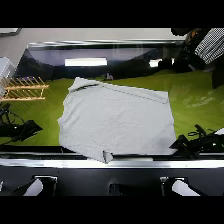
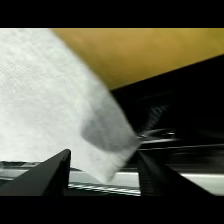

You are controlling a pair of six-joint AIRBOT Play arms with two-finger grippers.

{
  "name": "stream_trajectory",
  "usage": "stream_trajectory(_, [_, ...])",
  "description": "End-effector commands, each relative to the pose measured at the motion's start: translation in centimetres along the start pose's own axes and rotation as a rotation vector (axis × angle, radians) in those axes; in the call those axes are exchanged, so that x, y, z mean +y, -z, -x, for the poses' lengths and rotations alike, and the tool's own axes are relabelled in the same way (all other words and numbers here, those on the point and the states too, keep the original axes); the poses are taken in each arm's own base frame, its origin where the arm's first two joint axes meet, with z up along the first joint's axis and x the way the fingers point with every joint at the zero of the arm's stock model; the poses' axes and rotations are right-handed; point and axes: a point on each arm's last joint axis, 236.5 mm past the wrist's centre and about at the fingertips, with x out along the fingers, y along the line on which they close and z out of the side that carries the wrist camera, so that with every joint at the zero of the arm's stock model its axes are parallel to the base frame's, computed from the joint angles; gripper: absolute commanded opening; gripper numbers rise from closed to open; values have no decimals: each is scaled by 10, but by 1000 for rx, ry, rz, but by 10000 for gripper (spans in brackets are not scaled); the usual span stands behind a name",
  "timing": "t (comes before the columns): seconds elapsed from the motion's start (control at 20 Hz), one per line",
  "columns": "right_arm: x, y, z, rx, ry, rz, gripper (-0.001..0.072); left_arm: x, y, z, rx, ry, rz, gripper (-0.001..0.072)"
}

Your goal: Fold the clothes and pants, and hang the long-sleeved shirts on hangers.

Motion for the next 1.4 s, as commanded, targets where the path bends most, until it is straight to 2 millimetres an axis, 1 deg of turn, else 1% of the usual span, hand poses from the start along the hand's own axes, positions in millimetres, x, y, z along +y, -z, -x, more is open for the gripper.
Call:
stream_trajectory(0.0, [16, -15, -12, -83, -91, 4, 299, -3, 1, -5, 14, 20, 40, 619])
stream_trajectory(0.05, [22, -17, -11, -93, -115, 30, 189, -6, 2, -8, 19, 39, 1, 619])
stream_trajectory(0.1, [29, -17, -10, -96, -141, 52, 37, -11, 5, -14, 26, 71, -41, 619])
stream_trajectory(0.2, [38, -15, -7, -98, -176, 70, 34, -17, 15, -28, 45, 123, -67, 619])
stream_trajectory(0.3, [42, -14, 0, -120, -177, 94, 34, -21, 27, -47, 57, 178, -56, 618])
stream_trajectory(0.4, [47, -12, 9, -151, -173, 116, 34, -26, 48, -62, 102, 237, -44, 609])
stream_trajectory(0.5, [50, -12, 17, -191, -167, 137, 34, -26, 66, -72, 145, 257, -29, 607])
stream_trajectory(0.65, [53, -14, 25, -232, -159, 151, 33, -29, 79, -76, 167, 285, -54, 607])
stream_trajectory(0.85, [56, -14, 26, -236, -175, 141, 33, -39, 94, -84, 220, 295, -109, 606])
stream_trajectory(0.95, [60, -15, 27, -241, -192, 137, 33, -46, 102, -88, 252, 300, -134, 589])
stream_trajectory(1.15, [66, -15, 29, -243, -217, 133, 33, -54, 119, -94, 319, 307, -168, 583])
stream_trajectory(1.2, [66, -15, 29, -241, -218, 133, 33, -54, 120, -93, 325, 310, -170, 437])
stream_trajectory(1.25, [67, -14, 29, -241, -218, 135, 33, -55, 121, -92, 330, 313, -170, 270])
stream_trajectory(1.3, [67, -14, 30, -245, -218, 138, 33, -55, 121, -92, 330, 313, -171, 233])
stream_trajectory(1.35, [68, -14, 32, -252, -217, 139, 33, -56, 121, -92, 330, 317, -169, 152])
